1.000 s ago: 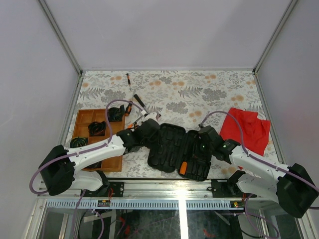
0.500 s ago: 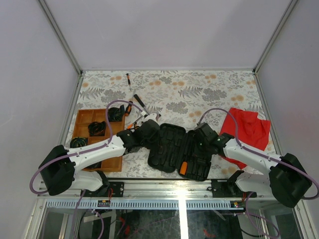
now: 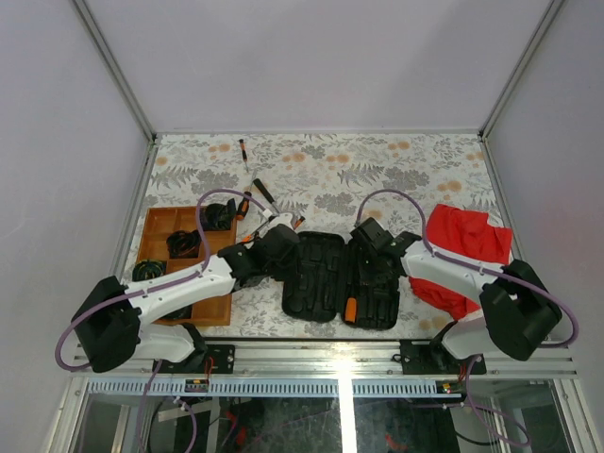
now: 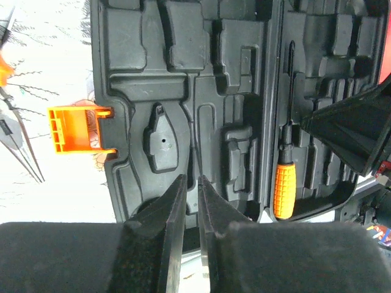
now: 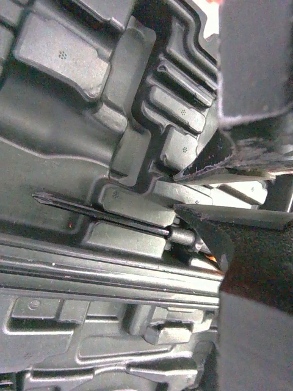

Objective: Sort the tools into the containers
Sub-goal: Adjust the screwdriver in the storage box.

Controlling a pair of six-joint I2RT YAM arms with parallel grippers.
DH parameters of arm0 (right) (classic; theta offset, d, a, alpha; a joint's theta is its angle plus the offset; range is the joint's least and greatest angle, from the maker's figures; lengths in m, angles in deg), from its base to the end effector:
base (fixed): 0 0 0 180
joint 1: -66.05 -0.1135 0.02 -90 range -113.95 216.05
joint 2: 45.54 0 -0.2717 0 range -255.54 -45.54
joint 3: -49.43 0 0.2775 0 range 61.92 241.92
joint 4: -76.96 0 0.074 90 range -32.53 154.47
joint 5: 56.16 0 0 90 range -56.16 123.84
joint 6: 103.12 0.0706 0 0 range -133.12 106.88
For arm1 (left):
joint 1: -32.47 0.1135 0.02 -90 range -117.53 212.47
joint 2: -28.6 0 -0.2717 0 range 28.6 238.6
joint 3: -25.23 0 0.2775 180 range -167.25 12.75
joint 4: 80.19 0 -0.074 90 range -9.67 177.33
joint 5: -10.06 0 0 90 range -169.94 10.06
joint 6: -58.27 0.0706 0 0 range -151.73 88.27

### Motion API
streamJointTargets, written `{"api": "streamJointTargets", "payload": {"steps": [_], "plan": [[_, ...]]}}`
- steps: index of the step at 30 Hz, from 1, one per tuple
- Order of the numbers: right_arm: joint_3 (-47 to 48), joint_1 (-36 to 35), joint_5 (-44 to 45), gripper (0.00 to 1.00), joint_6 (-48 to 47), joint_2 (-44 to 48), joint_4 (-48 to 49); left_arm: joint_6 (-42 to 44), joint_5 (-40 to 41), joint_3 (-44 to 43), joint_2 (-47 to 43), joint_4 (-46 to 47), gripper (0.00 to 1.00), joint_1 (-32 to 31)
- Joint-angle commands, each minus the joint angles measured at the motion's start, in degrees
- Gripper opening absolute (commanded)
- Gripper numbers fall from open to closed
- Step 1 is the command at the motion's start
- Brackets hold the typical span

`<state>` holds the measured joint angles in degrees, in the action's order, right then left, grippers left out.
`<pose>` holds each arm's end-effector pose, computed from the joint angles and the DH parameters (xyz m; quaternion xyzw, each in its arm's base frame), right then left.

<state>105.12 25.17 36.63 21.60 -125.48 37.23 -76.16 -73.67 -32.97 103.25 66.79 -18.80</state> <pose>0.2207 0.1865 0.1372 -0.0469 0.9729 0.1192 0.1924 0.1987 -0.2354 0.1873 0.0370 0.9362 -0.2220 0.2701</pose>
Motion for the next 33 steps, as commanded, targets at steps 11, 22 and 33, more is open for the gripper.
{"api": "streamJointTargets", "payload": {"steps": [11, 22, 33], "plan": [[9.21, 7.09, 10.83, 0.29, -18.29, -11.77, 2.17, 1.54, 0.77, 2.86, -6.02, -2.76, 0.11, 3.51], [8.01, 7.84, 4.08, 0.44, -15.67, 1.59, 4.12, 0.58, -0.88, 5.09, -5.70, -0.28, 0.12, 3.83], [1.51, 7.84, -4.43, 0.47, -10.06, 2.62, 1.44, 0.74, -1.68, 5.10, -4.61, 0.67, 0.12, 3.85]]}}
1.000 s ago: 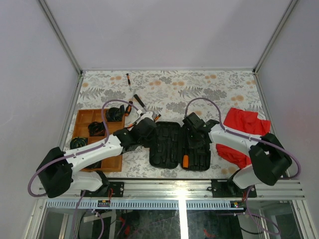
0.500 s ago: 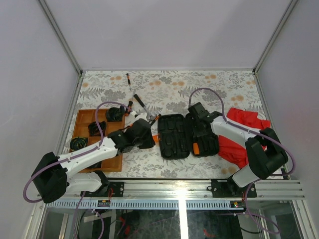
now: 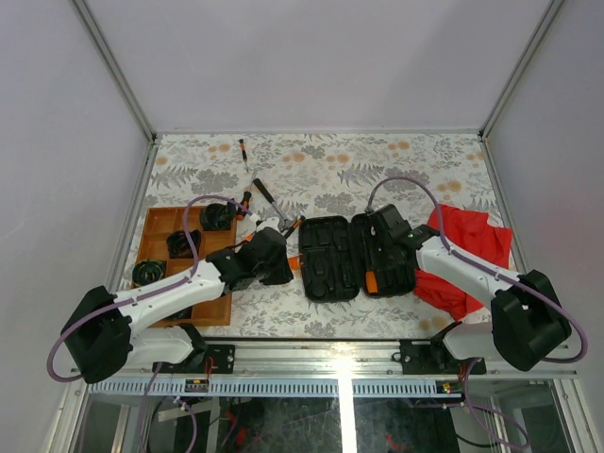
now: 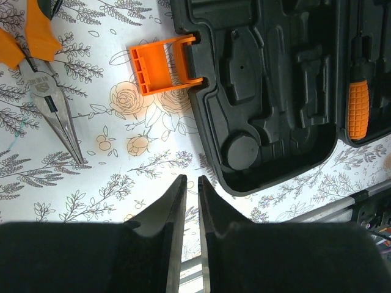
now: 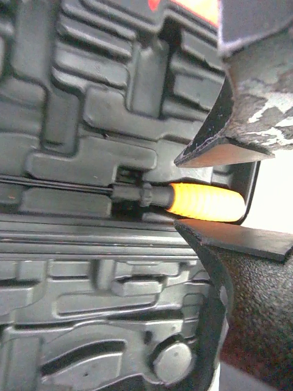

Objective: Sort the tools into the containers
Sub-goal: Adjust the screwdriver in the storage box.

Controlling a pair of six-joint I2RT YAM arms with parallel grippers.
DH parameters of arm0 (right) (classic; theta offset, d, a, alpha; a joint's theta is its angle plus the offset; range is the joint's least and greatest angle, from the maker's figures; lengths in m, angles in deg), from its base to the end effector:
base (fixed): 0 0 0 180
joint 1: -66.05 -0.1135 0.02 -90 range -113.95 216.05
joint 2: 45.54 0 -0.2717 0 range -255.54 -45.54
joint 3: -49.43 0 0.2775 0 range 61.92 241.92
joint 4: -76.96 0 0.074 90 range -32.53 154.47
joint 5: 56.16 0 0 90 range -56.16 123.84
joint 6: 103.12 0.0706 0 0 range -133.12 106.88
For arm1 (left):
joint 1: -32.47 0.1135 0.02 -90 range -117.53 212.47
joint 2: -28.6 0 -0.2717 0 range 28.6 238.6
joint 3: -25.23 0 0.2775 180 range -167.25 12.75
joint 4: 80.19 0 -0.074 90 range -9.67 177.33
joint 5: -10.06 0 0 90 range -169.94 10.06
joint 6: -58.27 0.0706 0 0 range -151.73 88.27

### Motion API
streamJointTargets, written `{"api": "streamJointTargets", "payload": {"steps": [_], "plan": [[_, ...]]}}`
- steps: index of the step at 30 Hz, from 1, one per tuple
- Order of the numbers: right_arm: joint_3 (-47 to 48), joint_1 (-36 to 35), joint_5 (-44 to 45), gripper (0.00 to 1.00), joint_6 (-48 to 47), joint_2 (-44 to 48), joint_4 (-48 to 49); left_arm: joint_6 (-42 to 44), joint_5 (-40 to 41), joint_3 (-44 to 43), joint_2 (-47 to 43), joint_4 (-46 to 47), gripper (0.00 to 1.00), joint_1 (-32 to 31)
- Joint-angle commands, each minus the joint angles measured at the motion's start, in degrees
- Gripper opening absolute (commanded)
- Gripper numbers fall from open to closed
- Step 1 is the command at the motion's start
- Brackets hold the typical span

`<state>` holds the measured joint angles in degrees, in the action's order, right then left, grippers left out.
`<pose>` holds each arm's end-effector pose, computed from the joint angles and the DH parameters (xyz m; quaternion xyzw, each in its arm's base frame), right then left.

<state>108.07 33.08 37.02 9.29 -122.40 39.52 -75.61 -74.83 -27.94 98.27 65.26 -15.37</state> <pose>0.2566 0.1618 0.1720 -0.0797 0.9518 0.1137 0.2736 0.1942 -0.2051 0.1772 0.0177 0.9418 -0.2098 0.2621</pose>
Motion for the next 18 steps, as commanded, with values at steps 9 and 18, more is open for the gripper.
{"api": "streamJointTargets", "payload": {"steps": [9, 18], "plan": [[-2.80, -0.08, -5.95, 0.46, 3.16, -3.93, -1.75, -0.18, -0.75, 0.51, 0.32, 2.38, 0.11, 0.39], [-3.61, -0.08, -5.31, 0.31, 4.21, -1.99, -1.73, -0.85, -0.71, 0.83, 0.00, 2.38, 0.11, 0.45]]}}
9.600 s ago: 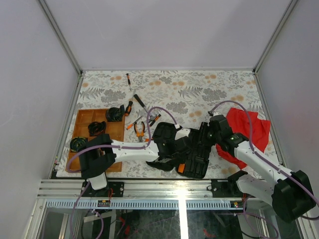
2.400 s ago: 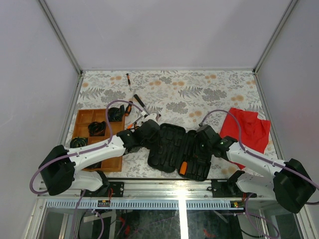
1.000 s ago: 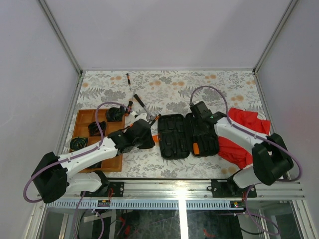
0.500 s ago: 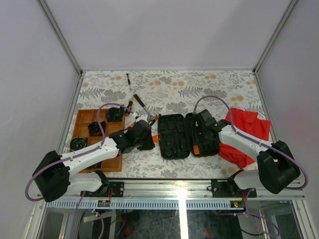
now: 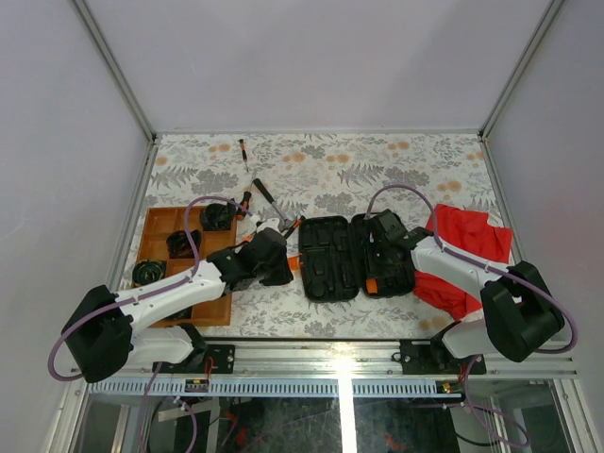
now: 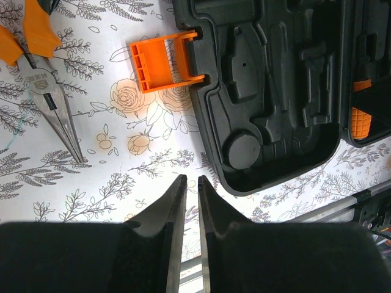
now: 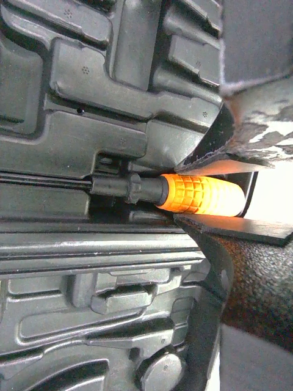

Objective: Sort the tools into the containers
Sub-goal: Adjust the screwdriver in the storage box.

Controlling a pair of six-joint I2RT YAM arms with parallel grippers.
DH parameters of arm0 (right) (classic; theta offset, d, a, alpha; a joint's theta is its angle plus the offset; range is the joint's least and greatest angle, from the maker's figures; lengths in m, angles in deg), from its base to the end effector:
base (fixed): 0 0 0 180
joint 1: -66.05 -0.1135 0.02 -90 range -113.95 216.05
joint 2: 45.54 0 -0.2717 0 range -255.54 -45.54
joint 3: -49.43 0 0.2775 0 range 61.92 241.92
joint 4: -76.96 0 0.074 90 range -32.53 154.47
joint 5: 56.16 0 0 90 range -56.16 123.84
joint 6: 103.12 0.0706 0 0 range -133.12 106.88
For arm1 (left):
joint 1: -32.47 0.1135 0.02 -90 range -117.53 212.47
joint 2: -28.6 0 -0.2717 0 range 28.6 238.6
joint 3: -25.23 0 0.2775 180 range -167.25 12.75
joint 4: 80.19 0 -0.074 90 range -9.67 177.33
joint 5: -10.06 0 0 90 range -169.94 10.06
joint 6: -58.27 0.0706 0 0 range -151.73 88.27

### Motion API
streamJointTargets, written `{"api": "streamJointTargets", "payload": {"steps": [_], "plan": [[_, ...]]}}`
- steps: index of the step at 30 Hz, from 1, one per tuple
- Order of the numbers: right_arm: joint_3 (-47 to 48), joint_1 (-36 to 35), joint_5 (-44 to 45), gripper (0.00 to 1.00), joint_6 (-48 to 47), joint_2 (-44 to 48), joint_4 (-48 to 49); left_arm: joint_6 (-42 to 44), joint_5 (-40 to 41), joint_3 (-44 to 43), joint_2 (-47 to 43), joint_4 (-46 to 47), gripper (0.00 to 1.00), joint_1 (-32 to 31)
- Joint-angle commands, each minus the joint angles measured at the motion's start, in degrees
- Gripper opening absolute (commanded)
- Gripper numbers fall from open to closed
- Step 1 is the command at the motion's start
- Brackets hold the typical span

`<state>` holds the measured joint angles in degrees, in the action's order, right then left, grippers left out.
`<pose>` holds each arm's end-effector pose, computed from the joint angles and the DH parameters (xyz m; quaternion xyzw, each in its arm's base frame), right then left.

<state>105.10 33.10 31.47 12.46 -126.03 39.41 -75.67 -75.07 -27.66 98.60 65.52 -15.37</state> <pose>0.2451 0.1624 0.1369 -0.0673 0.9685 0.1342 0.1984 0.1940 -0.2053 0.1744 0.0181 0.9429 -0.2092 0.2586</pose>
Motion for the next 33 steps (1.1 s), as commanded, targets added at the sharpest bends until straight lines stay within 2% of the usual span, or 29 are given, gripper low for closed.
{"api": "streamJointTargets", "payload": {"steps": [1, 13, 17, 20, 29, 33], "plan": [[-0.45, -0.05, 0.59, 0.30, 1.12, 2.22, -1.78, -0.87, -0.47, 0.53, -0.27, 2.12, 0.11, 0.44], [0.34, -0.10, 0.43, 0.30, 0.72, 2.65, -2.39, -1.17, -0.47, 0.59, -0.31, 2.29, 0.11, 0.41], [-0.32, -0.10, 0.09, 0.40, 0.27, 0.04, -2.10, -1.23, -0.21, 0.60, -0.41, 2.29, 0.11, 0.45], [-0.45, -0.10, 0.50, 0.45, 0.07, -0.57, -2.10, -1.15, 0.17, 0.33, -0.66, 2.06, 0.11, 0.40], [1.36, -0.10, 1.66, 0.48, -0.62, 9.37, -3.64, -0.11, 1.03, -1.14, -0.75, 0.82, 0.12, 0.90], [1.38, -0.10, 1.21, 0.44, -0.68, 10.67, -5.07, -0.01, 1.29, -1.26, -0.81, 0.80, 0.12, 1.17]]}}
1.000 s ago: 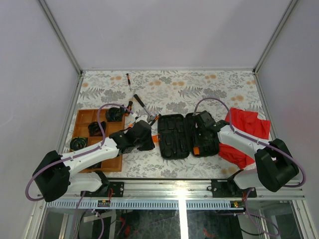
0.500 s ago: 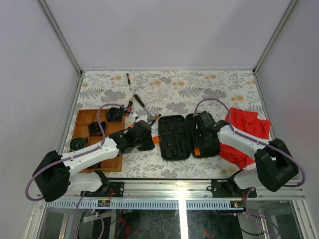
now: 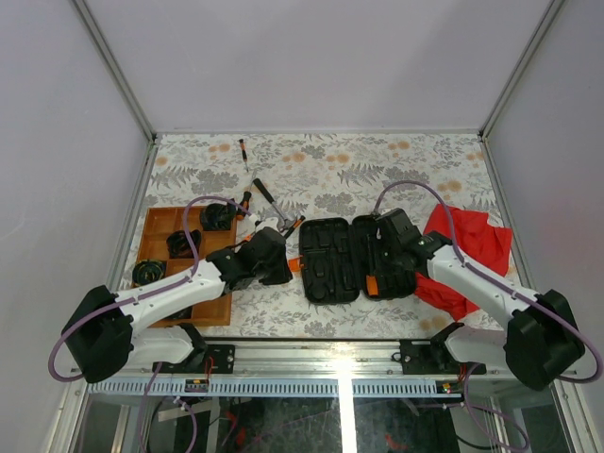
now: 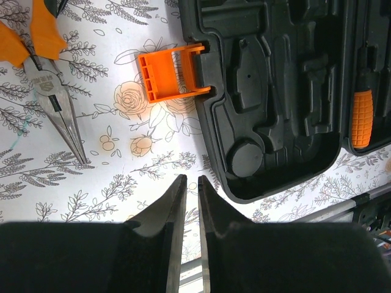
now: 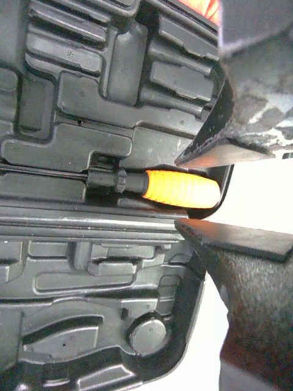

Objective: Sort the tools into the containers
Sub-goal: Adjust the screwdriver in the storage box.

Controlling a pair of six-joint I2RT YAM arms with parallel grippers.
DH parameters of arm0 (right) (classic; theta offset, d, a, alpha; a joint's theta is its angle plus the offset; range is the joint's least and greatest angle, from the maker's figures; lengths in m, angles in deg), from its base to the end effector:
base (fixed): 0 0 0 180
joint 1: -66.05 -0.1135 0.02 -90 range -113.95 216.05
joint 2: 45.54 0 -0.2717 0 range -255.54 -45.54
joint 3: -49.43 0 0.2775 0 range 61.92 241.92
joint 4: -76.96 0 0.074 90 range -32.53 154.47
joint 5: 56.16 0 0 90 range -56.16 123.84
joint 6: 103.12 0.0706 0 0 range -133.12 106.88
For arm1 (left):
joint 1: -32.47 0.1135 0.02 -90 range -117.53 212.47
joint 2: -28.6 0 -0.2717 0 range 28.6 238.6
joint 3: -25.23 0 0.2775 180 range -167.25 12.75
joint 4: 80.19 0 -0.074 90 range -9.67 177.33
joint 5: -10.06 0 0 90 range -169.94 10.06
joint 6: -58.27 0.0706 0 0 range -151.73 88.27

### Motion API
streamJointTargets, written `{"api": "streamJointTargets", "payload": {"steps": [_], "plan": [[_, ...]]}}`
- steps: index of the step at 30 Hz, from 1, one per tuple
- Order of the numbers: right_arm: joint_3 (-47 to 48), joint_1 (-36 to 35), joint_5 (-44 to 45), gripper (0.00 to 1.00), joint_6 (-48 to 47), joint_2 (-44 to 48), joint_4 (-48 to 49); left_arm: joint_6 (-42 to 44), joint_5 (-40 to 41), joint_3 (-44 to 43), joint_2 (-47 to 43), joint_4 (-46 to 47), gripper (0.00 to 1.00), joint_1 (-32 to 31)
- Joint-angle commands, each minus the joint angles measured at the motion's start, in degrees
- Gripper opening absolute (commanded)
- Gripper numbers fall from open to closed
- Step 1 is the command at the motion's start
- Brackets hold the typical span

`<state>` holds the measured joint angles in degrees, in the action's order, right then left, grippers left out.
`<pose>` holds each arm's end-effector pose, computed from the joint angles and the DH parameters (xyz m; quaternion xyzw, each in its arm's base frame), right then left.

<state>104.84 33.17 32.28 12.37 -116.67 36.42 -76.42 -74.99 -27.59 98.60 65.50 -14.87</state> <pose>0.2337 0.1534 0.1752 -0.0656 0.9546 0.1529 0.2470 0.1956 -0.2033 0.1739 0.0076 0.9433 -0.2087 0.2581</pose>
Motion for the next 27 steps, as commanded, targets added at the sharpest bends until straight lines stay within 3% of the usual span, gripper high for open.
{"api": "streamJointTargets", "payload": {"steps": [1, 4, 8, 18, 20, 24, 27], "plan": [[1.57, -0.16, 0.45, 0.42, -0.48, 0.96, -2.72, 0.86, 1.20, -1.39, -0.78, 0.75, 0.12, 0.86], [1.02, -0.16, 0.18, 0.32, -0.29, -0.44, -3.44, 1.28, 1.79, -1.92, -0.45, -0.19, 0.12, 1.33], [-0.79, -0.16, -2.22, 0.26, -0.16, -2.27, -2.20, 1.77, 2.81, -2.36, -1.00, -1.26, 0.13, 2.27], [-1.85, -0.16, -0.62, 0.22, 0.70, -8.14, -3.77, 2.61, 9.07, -5.30, -1.82, -6.72, 0.36, 5.65], [-1.07, -0.16, -0.40, 0.24, 1.01, -7.56, -4.21, 3.24, 11.27, -6.76, -1.97, -7.82, 0.40, 6.44], [1.95, -0.16, -0.27, 0.38, 1.19, -1.59, -3.55, 4.67, 14.10, -9.49, -0.69, -8.58, 0.49, 8.62], [4.29, -0.16, 0.93, 0.42, -0.39, 3.87, -2.75, 5.78, 14.92, -11.47, 1.54, -8.39, 0.51, 10.50]]}}
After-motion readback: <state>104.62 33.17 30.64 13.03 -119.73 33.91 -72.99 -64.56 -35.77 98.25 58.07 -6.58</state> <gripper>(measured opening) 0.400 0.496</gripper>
